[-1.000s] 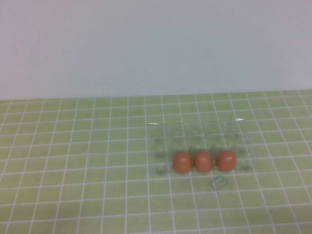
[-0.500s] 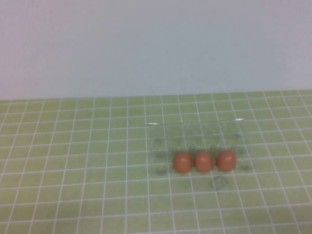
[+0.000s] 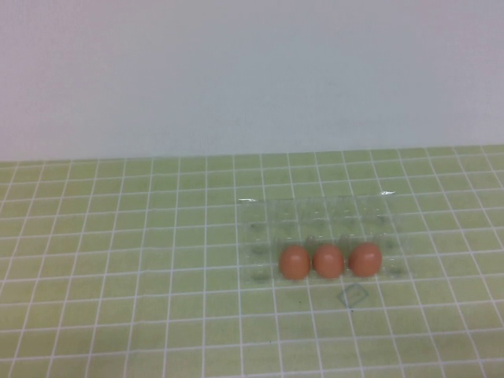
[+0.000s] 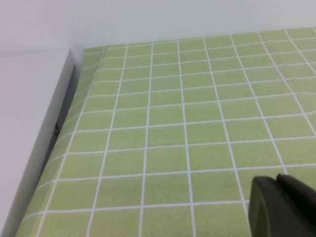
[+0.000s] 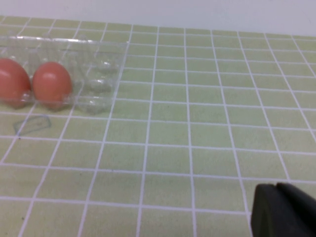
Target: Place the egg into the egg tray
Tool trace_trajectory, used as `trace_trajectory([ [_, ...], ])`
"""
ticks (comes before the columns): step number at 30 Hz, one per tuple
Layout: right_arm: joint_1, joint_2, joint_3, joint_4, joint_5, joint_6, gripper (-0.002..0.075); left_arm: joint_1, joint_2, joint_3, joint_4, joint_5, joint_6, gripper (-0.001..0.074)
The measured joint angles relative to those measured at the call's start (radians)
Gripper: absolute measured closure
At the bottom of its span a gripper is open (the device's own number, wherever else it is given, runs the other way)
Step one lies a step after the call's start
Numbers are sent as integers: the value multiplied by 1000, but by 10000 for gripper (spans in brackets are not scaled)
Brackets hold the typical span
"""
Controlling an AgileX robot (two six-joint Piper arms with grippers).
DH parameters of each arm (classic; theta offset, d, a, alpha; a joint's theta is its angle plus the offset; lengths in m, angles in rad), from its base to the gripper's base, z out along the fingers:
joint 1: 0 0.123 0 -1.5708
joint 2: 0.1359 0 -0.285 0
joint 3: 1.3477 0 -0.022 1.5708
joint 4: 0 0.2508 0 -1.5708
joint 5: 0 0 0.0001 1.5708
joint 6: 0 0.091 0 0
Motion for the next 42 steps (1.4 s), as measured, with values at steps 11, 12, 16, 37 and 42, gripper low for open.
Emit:
trace_trajectory([
  [11, 0, 0, 0, 0, -1, 14, 728, 0, 0, 0, 0, 0, 0, 737],
  [12, 0, 0, 0, 0, -1, 14, 728, 0, 0, 0, 0, 0, 0, 737],
  [16, 0, 0, 0, 0, -1, 14, 728, 0, 0, 0, 0, 0, 0, 737],
  [37, 0, 0, 0, 0, -1, 14, 728, 0, 0, 0, 0, 0, 0, 737],
  [42, -15, 0, 0, 0, -1, 14, 728, 0, 0, 0, 0, 0, 0, 737],
])
